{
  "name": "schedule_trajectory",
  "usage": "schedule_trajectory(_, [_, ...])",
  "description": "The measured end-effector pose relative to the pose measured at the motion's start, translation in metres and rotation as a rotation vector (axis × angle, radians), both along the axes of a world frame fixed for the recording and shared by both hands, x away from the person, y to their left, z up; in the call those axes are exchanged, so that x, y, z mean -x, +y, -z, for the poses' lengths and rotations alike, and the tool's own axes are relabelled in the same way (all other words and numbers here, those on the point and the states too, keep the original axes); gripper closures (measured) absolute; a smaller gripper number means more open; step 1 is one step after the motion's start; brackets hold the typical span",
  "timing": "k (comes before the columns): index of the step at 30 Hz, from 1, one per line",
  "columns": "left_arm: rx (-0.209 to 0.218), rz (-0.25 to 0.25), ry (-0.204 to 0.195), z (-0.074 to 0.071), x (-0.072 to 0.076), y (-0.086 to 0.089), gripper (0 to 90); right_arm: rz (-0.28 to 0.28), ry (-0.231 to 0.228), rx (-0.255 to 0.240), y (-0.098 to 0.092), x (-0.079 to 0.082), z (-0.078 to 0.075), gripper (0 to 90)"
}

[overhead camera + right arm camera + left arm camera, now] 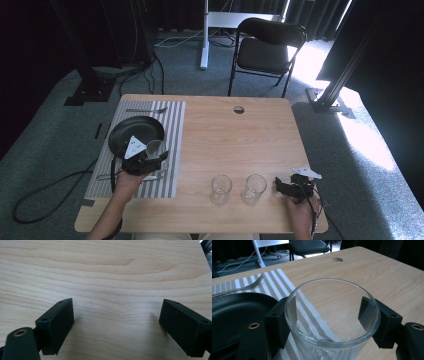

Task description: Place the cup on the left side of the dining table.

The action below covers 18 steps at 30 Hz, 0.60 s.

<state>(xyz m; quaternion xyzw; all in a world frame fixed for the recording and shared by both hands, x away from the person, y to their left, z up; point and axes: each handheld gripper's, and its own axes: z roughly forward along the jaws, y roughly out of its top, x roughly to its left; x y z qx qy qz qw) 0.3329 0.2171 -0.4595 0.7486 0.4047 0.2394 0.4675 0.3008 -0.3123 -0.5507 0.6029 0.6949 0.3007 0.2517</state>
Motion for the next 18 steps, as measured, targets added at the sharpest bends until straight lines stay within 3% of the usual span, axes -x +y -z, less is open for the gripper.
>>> schedule_trajectory(18, [-0.025, -0.040, 0.044, 0.024, -0.020, 0.011, 29.2, 0.000, 0.000, 0.000, 0.000, 0.000, 0.000, 12.0])
